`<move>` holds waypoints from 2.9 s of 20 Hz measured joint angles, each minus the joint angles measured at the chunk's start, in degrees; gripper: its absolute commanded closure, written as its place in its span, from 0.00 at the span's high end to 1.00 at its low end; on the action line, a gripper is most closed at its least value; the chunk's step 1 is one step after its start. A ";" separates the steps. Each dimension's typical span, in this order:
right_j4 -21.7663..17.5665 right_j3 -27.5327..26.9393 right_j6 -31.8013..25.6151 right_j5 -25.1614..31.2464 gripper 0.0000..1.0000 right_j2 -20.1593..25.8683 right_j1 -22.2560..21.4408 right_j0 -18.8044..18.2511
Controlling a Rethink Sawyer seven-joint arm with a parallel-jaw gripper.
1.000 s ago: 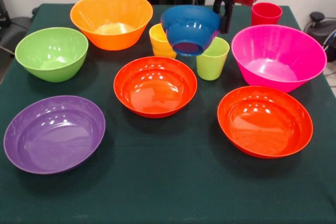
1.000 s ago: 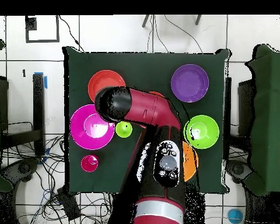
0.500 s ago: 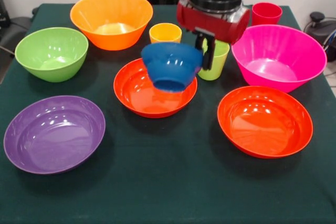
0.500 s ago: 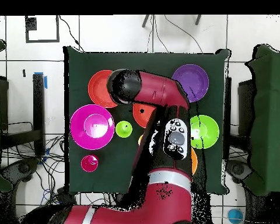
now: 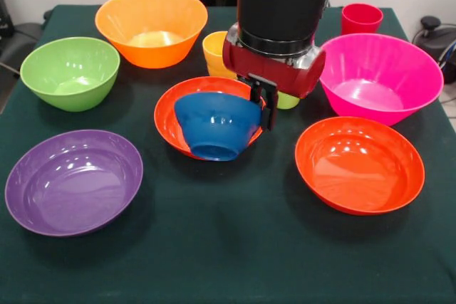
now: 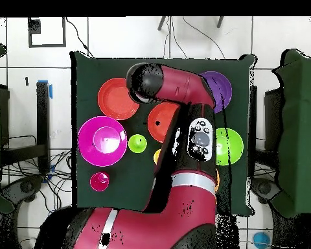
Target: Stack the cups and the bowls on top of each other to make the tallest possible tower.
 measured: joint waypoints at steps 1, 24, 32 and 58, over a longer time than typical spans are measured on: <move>0.03 -0.55 0.00 1.08 0.00 0.00 0.18 0.09; 6.16 -2.30 0.00 33.17 0.00 0.03 -0.38 1.02; 9.55 -2.57 0.00 40.50 0.00 0.02 -0.62 1.51; 0.30 -9.45 0.00 35.95 0.00 -4.61 -0.64 5.12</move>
